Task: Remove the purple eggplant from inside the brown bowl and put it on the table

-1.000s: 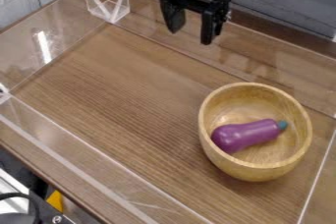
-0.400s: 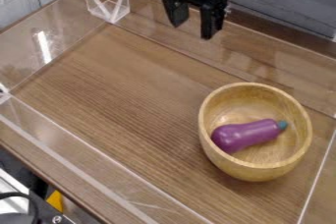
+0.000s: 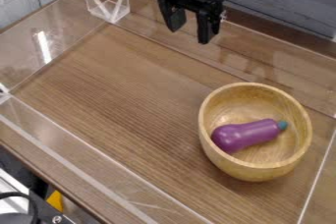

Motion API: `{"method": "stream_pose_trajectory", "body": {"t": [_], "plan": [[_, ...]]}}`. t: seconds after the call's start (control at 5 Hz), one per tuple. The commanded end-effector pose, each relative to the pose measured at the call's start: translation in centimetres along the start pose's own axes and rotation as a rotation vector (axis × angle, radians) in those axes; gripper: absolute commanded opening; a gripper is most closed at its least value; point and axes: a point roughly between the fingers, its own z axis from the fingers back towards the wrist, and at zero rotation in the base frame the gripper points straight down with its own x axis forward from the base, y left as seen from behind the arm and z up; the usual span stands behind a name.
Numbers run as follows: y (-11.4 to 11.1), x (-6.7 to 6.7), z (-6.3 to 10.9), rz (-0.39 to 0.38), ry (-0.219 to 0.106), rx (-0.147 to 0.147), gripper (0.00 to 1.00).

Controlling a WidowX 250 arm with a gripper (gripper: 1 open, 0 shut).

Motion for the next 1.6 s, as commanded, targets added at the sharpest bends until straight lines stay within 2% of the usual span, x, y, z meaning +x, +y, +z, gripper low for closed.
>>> {"method": "stream_pose_trajectory", "body": {"t": [0.0, 0.2, 0.4, 0.6, 0.8, 1.0, 1.2, 1.4], "plan": [[-0.7, 0.4, 3.6, -0.003, -0.081, 0.023, 1.0], [-1.5, -0.3, 4.9, 0.009, -0.088, 0.026, 1.0], [-1.8, -0.7, 5.1, 0.099, -0.1, 0.043, 1.0], [-1.9, -1.0, 5.0, 0.176, -0.106, 0.058, 1.0], [-2.7, -0.5, 4.0, 0.201, -0.112, 0.063, 1.0], [-3.5, 0.0, 3.0, 0.189, -0.114, 0.067, 1.0], [-3.9, 0.0, 2.2, 0.069, -0.11, 0.058, 1.0], [-3.3, 0.0, 1.6, 0.028, -0.116, 0.06, 1.0]]}}
